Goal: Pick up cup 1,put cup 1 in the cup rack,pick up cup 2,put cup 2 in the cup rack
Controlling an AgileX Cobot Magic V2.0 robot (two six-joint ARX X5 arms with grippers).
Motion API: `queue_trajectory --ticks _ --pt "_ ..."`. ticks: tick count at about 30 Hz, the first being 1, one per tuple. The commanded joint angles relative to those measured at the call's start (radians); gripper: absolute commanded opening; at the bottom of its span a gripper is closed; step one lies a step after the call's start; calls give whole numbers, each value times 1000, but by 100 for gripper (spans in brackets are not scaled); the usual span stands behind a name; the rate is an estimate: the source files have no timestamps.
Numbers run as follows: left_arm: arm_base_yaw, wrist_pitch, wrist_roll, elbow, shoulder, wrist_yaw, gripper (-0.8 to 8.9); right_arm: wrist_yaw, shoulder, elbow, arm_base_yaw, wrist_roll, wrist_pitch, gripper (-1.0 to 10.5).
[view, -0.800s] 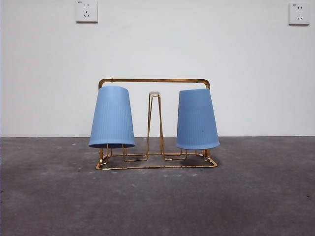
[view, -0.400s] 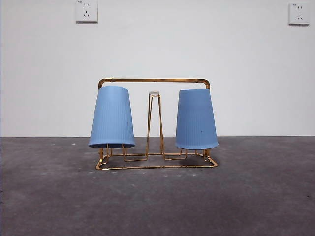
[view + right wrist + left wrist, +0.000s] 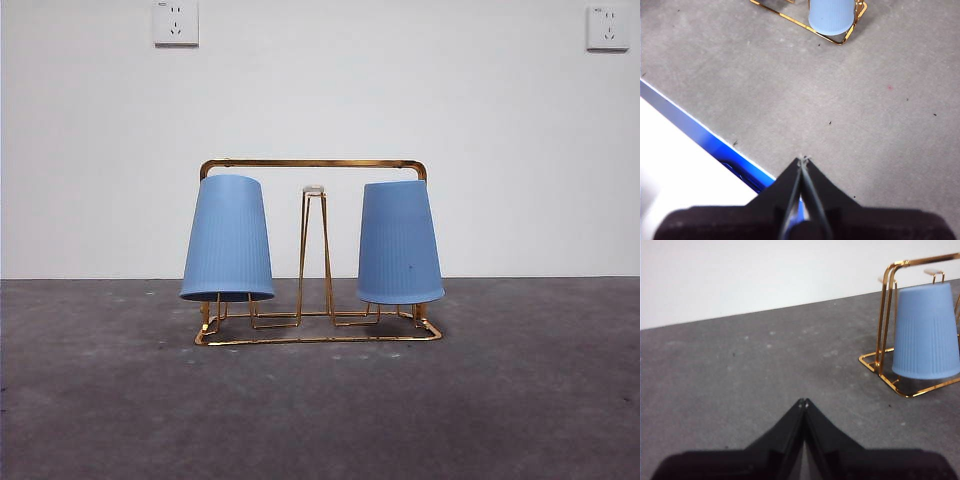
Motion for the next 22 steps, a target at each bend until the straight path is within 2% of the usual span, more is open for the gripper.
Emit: queue_trajectory --ticks 1,22 --pt "3 -3 -40 -33 -19 -4 -3 1 0 1 0 10 -10 4" --pt "4 -9 -47 -32 -3 0 -3 1 0 1 0 10 -10 4"
